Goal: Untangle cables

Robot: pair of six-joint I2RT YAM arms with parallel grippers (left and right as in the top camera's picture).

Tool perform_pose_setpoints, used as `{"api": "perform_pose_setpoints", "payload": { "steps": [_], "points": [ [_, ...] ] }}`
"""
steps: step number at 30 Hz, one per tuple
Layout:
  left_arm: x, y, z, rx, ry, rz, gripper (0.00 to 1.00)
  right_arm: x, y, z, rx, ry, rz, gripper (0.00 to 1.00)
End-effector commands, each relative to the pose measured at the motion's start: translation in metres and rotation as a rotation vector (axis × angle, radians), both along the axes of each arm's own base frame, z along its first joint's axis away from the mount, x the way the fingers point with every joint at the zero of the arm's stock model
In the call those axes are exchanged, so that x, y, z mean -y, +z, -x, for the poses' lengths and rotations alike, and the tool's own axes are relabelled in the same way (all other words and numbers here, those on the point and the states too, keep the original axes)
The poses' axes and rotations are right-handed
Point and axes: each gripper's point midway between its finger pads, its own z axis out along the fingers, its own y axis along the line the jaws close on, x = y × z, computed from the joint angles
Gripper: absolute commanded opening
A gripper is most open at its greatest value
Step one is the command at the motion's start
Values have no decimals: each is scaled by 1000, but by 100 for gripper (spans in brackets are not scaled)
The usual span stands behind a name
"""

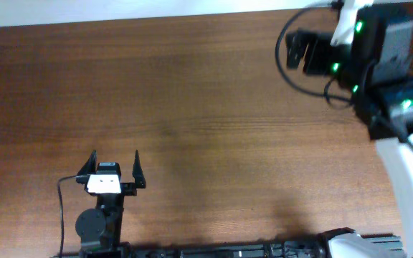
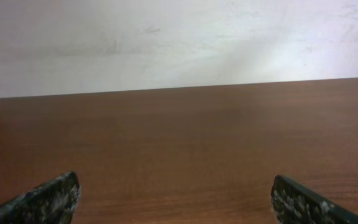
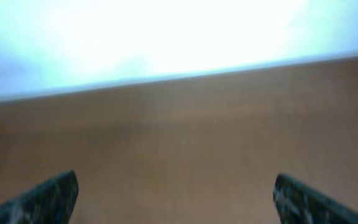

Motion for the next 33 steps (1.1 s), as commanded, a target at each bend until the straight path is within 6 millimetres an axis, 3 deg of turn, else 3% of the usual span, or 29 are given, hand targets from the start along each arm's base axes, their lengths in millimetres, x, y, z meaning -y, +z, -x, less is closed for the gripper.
{"api": "perform_pose_setpoints", "payload": {
  "steps": [1,13,23,33],
  "points": [
    [-1,-1,0,-1,2,-19,99,1,-50,11,-13,-4,-10,99],
    [-1,-1,0,-1,2,-19,99,6,-109,44,320,-2,-64,99],
    [-1,-1,0,-1,2,-19,99,19,-139,104,649,-21,-111,99],
    [-1,-1,0,-1,2,-19,99,29,-169,121,554,-60,-84,99]
  ]
}}
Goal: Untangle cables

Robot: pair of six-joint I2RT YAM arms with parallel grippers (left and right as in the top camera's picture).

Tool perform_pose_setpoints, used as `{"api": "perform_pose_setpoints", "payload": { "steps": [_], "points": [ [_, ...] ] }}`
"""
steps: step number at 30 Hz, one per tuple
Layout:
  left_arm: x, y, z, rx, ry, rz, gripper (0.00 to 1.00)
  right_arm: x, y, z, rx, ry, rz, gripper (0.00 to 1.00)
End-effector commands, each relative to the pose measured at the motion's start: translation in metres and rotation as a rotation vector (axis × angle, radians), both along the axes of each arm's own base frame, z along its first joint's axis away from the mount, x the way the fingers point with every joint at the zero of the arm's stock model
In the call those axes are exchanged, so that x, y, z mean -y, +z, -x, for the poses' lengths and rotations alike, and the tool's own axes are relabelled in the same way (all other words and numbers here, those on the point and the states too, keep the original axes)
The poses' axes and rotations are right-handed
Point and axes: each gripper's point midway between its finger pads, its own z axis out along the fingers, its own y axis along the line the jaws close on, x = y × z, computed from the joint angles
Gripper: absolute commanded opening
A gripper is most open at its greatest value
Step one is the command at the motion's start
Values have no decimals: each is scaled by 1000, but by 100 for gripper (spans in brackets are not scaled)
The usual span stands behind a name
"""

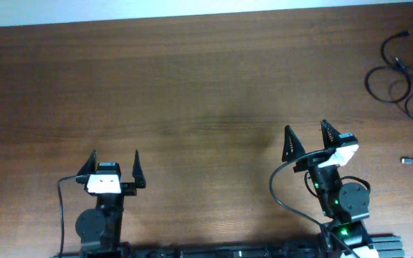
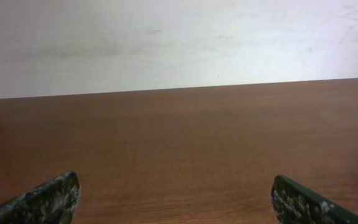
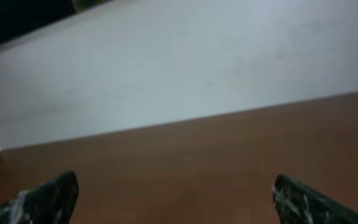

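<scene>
Black cables [image 1: 400,75] lie looped and tangled at the table's far right edge, with a small plug end [image 1: 406,161] lower down. My right gripper [image 1: 307,137] stands open near the front right, well left of the cables, nothing between its fingers [image 3: 300,202]. At the front left my left gripper [image 1: 114,162] is open too and holds nothing, its fingers [image 2: 42,199] apart over bare wood. Neither wrist view shows the cables.
The brown wooden table [image 1: 192,93] fills the overhead view, with a white wall [image 2: 179,43] beyond its far edge. Each arm's own black lead [image 1: 274,190] trails by its base at the front edge.
My right arm has moved from the table's far right corner, where it covered the cables, back to the front right. The cables now show. The left arm has not moved.
</scene>
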Motion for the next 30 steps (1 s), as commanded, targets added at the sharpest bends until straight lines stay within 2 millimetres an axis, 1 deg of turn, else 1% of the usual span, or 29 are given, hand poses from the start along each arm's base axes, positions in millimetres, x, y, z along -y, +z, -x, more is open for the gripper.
{"api": "perform_pose_setpoints", "payload": {
  "steps": [1,11,13,21,24,30],
  "points": [
    [-1,-1,0,-3,2,-18,99,11,-9,6,-34,-55,2,99],
    [-1,-2,0,-3,2,-18,99,36,-39,25,-139,-147,71,99],
    [-1,-1,0,-3,2,-18,99,35,-33,26,-105,-133,128,99],
    [-1,-2,0,-3,2,-18,99,35,-35,26,-89,-127,319,99],
    [-1,-1,0,-3,2,-18,99,35,-35,26,-86,-126,348,99],
    [-1,-2,0,-3,2,-18,99,35,-35,26,-86,-127,347,99]
  ]
}}
